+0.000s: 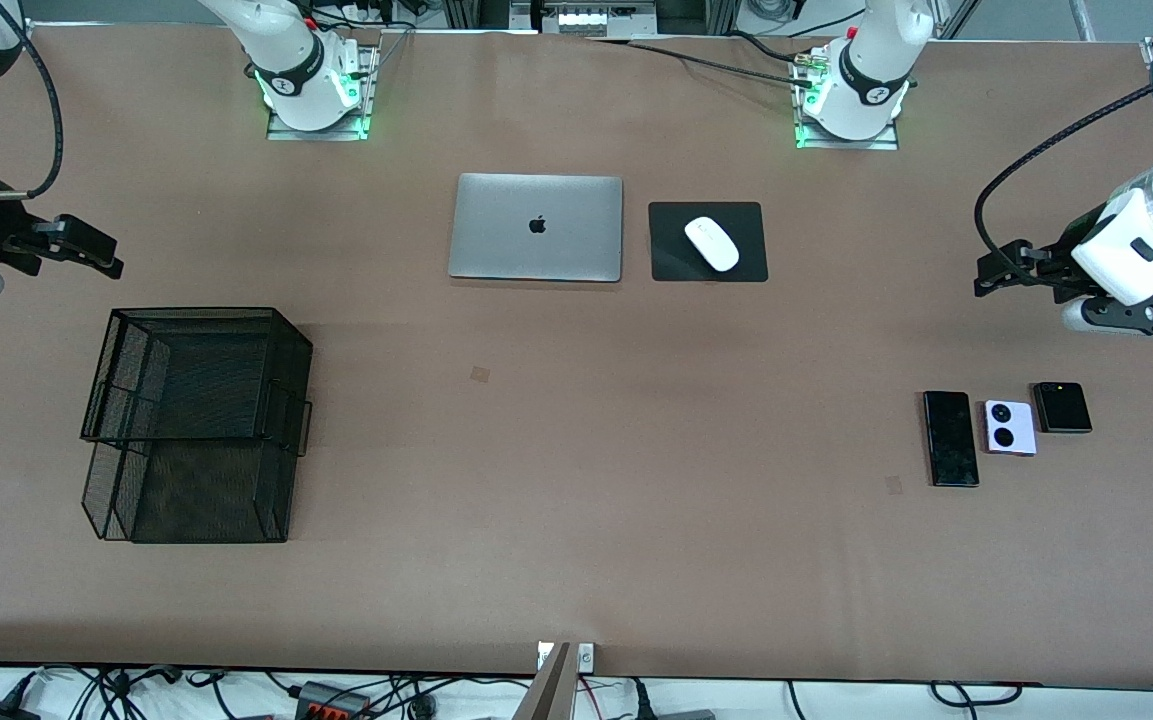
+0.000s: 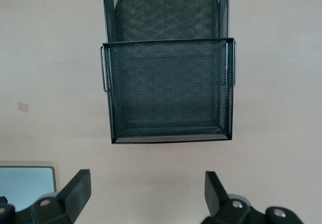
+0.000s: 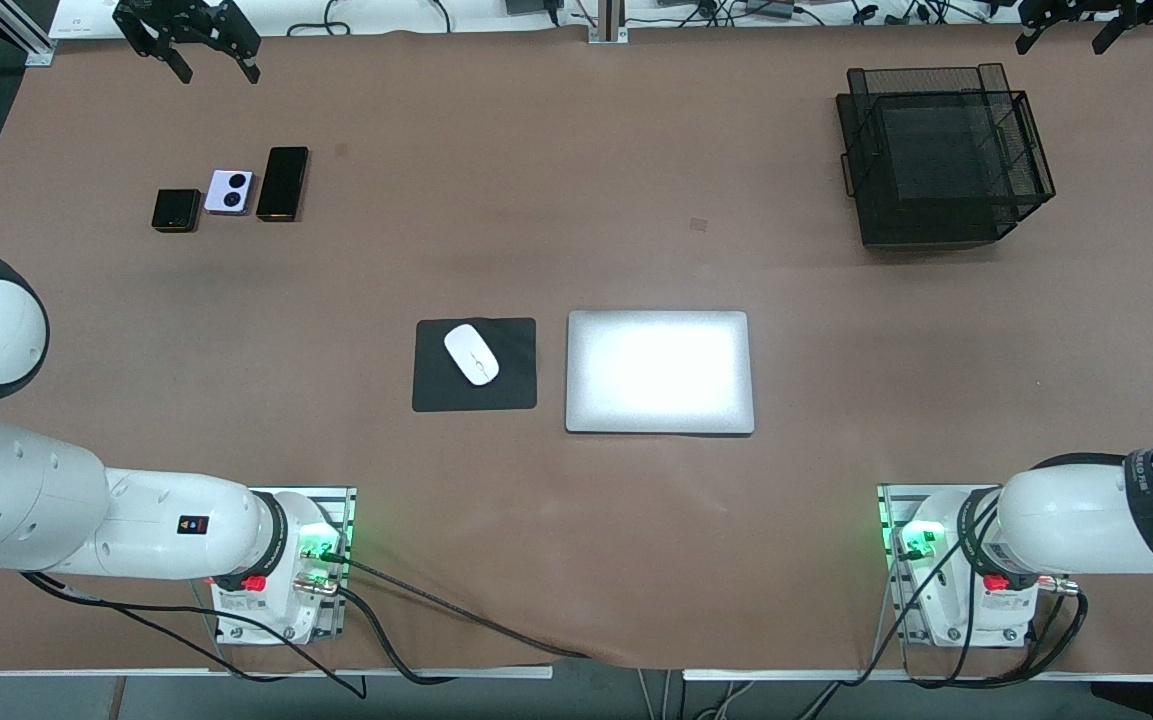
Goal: Place phones with both arms
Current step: 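Reach the left gripper down over the slim black phone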
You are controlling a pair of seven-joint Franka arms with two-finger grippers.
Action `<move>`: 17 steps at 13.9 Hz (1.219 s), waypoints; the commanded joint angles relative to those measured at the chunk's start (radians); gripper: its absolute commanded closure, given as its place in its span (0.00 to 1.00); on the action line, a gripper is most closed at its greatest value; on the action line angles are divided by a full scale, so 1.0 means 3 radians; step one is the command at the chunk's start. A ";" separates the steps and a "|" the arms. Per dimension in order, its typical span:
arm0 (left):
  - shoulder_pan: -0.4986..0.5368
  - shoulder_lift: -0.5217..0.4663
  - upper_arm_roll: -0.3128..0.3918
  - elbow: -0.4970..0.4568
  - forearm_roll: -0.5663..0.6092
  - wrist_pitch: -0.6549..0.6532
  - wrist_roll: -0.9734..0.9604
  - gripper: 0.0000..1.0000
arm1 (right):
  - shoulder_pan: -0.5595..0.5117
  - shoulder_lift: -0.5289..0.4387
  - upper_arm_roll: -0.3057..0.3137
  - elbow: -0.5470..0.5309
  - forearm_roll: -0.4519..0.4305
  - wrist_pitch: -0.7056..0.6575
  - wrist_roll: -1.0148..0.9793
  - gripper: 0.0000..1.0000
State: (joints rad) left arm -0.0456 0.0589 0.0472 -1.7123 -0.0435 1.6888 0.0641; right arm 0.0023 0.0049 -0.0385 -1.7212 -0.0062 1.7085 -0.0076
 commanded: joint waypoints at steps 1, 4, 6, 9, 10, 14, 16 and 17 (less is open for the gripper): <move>-0.0007 0.0003 0.0027 0.0042 -0.0049 -0.0056 0.0058 0.00 | 0.0003 -0.0133 0.0021 -0.0092 -0.0041 -0.0014 -0.0036 0.00; -0.0001 0.0003 0.0027 0.0042 -0.0049 -0.0056 0.0032 0.00 | 0.0008 -0.0134 0.0021 -0.0087 -0.0041 -0.0004 -0.0036 0.00; 0.0034 0.0049 0.0027 0.0037 -0.0049 -0.0056 0.0057 0.00 | 0.0008 -0.0124 0.0021 -0.0077 -0.0041 0.0001 -0.0036 0.00; 0.0085 0.0151 0.0032 0.0037 -0.0044 -0.0056 0.0088 0.00 | 0.0013 -0.0093 0.0021 -0.0061 -0.0041 -0.0004 -0.0041 0.00; 0.0101 0.0192 0.0027 0.0057 -0.0009 -0.0056 0.0088 0.00 | 0.0023 -0.0083 0.0021 -0.0061 -0.0041 -0.0004 -0.0041 0.00; 0.0229 0.0503 -0.0004 0.0185 -0.0008 -0.0092 0.0159 0.00 | 0.0018 -0.0078 0.0021 -0.0056 -0.0041 0.0001 -0.0041 0.00; 0.0234 0.0932 -0.0004 0.0414 0.0002 -0.0076 0.0190 0.00 | 0.0013 -0.0057 0.0021 -0.0056 -0.0036 0.0011 -0.0036 0.00; 0.0244 0.1156 0.0001 0.0582 0.0002 -0.0076 0.0195 0.00 | 0.0013 -0.0047 0.0021 -0.0056 -0.0036 -0.0004 -0.0031 0.00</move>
State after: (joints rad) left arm 0.0168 0.2499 0.0549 -1.6771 -0.0435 1.6877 0.0973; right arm 0.0067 -0.0053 -0.0350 -1.7262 -0.0062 1.7074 -0.0096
